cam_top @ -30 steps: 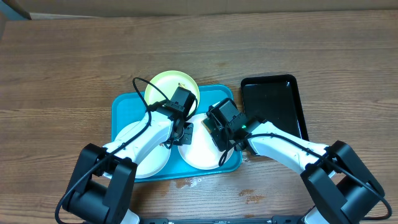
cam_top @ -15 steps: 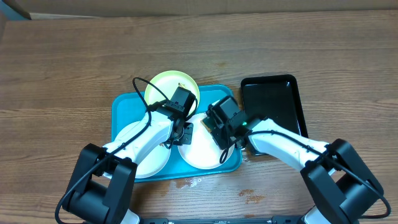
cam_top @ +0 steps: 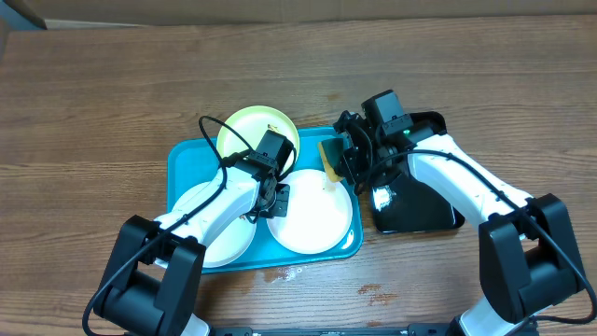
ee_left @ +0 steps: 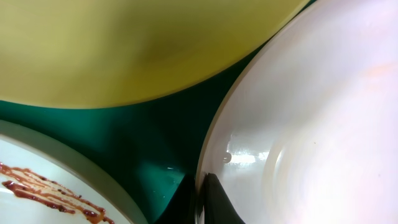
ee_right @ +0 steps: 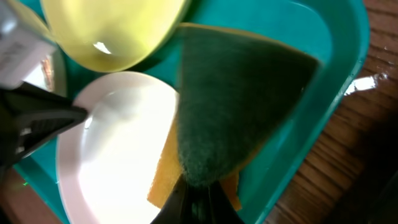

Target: Clean dirty plates on tray and stack at the side

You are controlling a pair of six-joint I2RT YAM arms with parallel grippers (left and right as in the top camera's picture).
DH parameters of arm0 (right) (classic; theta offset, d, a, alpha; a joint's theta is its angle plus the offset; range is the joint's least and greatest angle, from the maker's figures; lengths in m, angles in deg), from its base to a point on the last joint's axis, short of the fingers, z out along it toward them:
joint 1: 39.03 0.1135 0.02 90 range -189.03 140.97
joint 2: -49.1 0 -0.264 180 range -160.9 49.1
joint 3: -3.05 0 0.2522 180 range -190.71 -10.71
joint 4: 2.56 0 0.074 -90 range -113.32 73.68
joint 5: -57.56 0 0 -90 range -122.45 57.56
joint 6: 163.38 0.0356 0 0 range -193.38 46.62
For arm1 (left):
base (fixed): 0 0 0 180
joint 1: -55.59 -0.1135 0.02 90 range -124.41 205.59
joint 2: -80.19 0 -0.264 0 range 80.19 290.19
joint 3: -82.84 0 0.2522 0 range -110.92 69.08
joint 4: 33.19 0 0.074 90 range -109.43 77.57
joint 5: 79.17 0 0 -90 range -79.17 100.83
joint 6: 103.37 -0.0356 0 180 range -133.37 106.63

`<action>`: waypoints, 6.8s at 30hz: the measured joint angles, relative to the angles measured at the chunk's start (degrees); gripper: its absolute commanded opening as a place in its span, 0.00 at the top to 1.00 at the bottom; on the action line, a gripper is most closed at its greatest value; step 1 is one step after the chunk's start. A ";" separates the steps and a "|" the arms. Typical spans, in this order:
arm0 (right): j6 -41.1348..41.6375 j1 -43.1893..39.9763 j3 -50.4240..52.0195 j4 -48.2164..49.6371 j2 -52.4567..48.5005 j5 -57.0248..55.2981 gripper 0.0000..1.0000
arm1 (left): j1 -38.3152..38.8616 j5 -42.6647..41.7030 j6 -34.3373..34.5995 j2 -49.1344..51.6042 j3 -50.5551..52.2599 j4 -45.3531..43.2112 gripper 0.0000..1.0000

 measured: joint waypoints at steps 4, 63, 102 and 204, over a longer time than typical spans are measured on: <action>-1.25 0.48 -0.02 -2.27 0.00 1.73 0.96 | 0.00 0.00 0.00 0.00 0.00 -0.02 0.96; -3.63 7.78 11.61 26.82 -3.48 -12.11 0.96 | -0.02 0.44 0.04 0.00 0.00 0.20 0.96; 16.50 -10.05 12.59 0.00 13.51 -26.12 0.94 | 0.09 0.24 -0.70 0.02 0.96 1.53 0.70; 19.26 -35.87 4.90 -10.16 13.29 -9.09 0.23 | 10.54 6.99 -1.42 0.83 -30.40 -10.45 0.96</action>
